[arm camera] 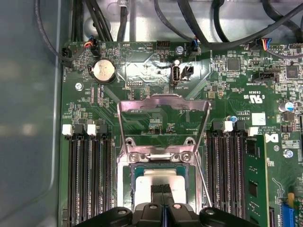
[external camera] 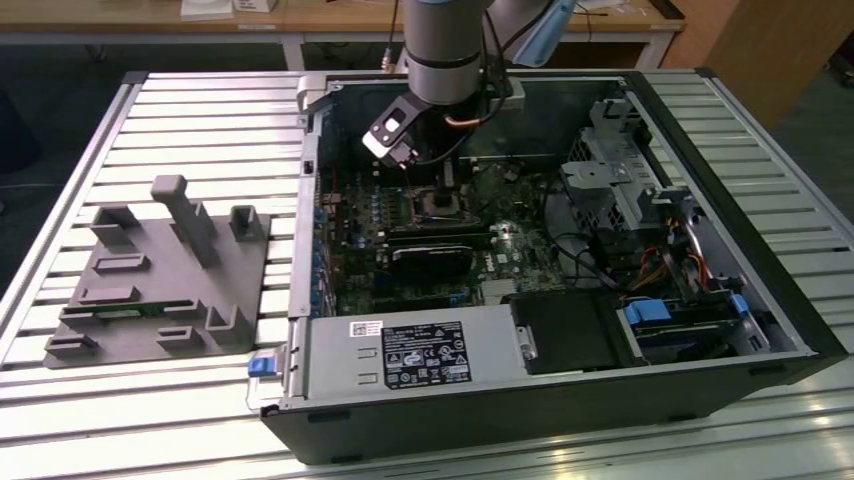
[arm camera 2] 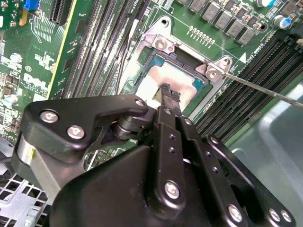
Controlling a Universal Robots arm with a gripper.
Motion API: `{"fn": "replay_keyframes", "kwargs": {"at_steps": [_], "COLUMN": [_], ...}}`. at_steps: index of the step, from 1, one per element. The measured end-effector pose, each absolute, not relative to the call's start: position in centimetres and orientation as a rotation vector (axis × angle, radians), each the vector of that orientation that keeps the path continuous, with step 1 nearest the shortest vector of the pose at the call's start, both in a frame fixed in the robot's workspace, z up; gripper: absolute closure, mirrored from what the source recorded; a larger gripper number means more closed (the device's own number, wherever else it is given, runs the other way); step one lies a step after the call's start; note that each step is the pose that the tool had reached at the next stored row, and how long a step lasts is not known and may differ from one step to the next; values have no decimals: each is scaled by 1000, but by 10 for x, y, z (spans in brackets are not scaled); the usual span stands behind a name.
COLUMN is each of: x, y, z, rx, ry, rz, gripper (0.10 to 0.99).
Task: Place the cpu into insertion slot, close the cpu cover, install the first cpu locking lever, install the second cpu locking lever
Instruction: 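Place the cpu into insertion slot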
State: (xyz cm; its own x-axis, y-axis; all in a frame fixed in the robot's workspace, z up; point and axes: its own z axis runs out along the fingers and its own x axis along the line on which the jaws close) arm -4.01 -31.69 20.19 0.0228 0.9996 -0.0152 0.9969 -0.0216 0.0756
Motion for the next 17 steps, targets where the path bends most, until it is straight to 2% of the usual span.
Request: {"fn": "replay_keyframes", "kwargs": {"at_steps": [17], "x": [-40], "y": [-317], "z": [197], "rx": [2199], "ry": [2151], "rz": [64], "gripper": [980]}}
